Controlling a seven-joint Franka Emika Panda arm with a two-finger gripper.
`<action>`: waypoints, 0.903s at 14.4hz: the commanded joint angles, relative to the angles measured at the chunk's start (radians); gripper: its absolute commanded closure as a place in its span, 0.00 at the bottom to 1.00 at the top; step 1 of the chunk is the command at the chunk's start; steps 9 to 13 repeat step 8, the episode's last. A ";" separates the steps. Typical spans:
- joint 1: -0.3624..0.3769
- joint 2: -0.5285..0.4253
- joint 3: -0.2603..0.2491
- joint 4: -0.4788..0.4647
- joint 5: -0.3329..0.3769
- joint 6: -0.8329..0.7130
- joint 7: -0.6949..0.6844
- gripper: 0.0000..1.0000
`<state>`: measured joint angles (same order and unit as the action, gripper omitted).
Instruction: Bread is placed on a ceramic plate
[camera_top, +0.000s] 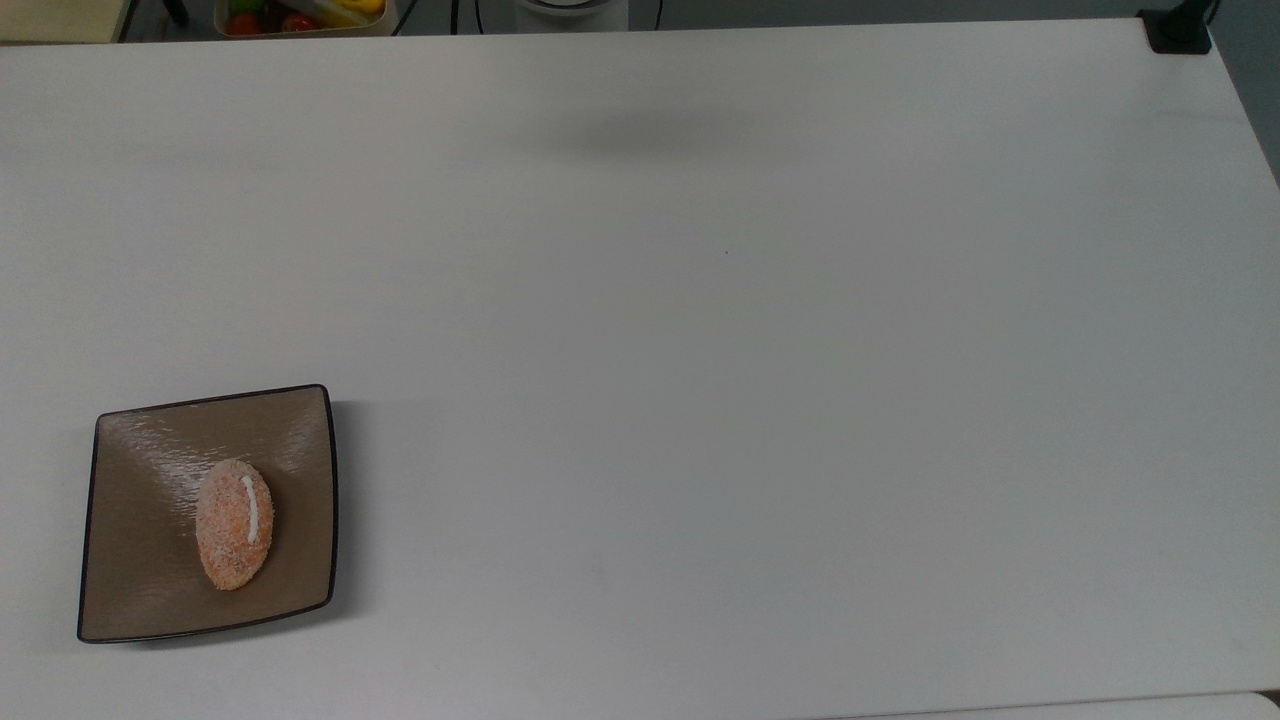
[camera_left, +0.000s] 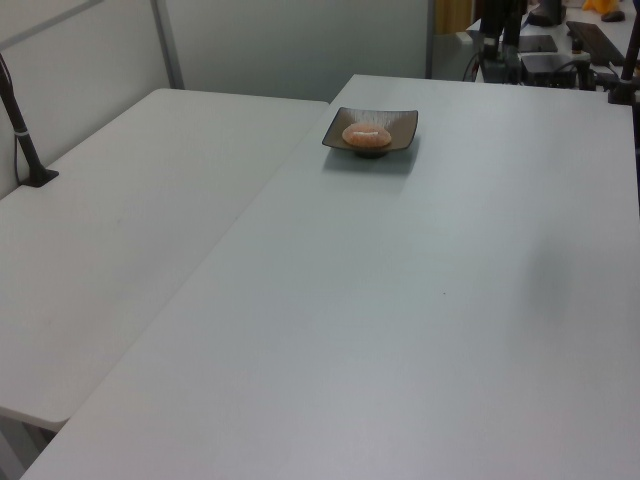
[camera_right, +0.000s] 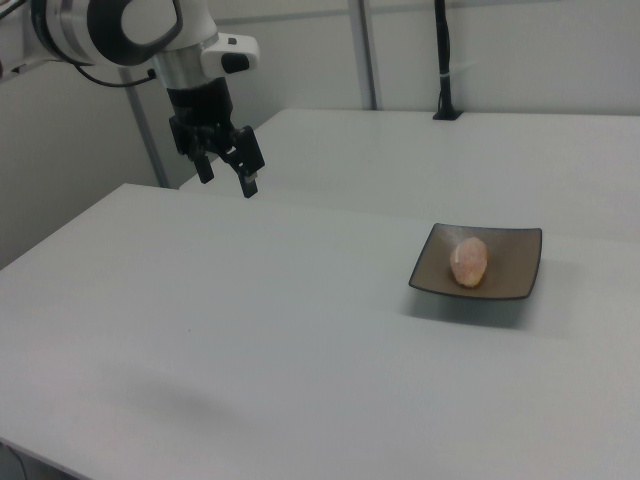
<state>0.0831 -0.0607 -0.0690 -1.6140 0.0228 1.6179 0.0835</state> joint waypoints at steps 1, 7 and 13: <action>0.015 0.007 -0.026 -0.029 0.037 0.153 -0.065 0.00; 0.011 0.007 -0.026 -0.030 0.060 0.163 -0.061 0.00; 0.012 0.009 -0.025 -0.030 0.060 0.162 -0.061 0.00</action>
